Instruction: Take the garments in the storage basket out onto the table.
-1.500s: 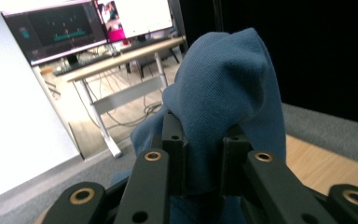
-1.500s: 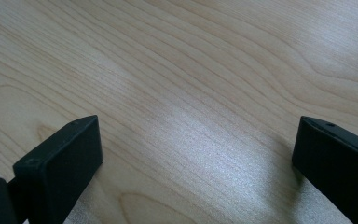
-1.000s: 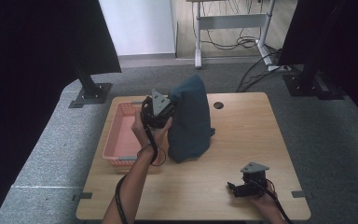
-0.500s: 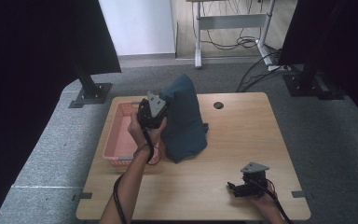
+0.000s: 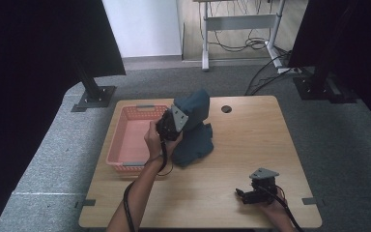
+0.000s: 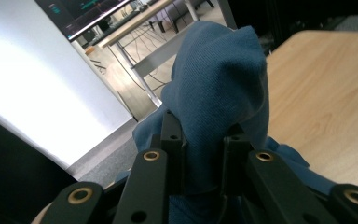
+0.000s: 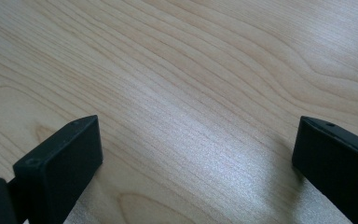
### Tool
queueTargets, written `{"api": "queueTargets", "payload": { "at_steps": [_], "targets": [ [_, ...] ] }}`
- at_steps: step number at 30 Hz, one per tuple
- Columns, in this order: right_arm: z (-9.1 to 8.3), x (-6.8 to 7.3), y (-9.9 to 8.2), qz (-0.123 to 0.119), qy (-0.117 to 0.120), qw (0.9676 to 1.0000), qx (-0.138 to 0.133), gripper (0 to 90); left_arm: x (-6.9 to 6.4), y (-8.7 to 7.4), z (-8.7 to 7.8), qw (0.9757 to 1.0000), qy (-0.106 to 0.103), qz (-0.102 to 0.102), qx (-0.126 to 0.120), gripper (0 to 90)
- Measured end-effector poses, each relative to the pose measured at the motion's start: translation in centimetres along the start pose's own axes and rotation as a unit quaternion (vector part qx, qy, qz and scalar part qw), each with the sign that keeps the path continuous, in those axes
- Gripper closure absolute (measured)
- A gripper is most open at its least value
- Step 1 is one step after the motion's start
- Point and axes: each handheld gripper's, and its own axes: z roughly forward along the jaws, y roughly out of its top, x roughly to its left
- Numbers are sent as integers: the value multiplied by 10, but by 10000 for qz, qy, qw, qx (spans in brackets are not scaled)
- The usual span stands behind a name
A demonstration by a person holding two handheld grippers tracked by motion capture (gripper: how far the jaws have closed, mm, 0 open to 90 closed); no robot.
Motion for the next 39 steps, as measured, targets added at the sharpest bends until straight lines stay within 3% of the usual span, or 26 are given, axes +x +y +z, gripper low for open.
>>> {"api": "queueTargets", "payload": {
  "at_steps": [6,10,16,24,34,39],
  "targets": [
    [0,0,0,-2,0,10000,1,10,-21,-10,12,9988,-149,369,287,761],
    [0,0,0,12,4,10000,8,10,-29,-21,20,9976,-255,458,459,759],
    [0,0,0,-12,2,10000,7,10,-38,-33,26,9963,-574,250,596,751],
    [0,0,0,-8,2,10000,11,9,-43,-42,28,9942,-784,153,726,745],
    [0,0,0,-3,2,10000,6,10,-53,-51,27,9903,-1167,-111,748,721],
    [0,0,0,-8,2,10000,6,10,-52,-56,27,9872,-1380,-352,722,708]
  ]
}}
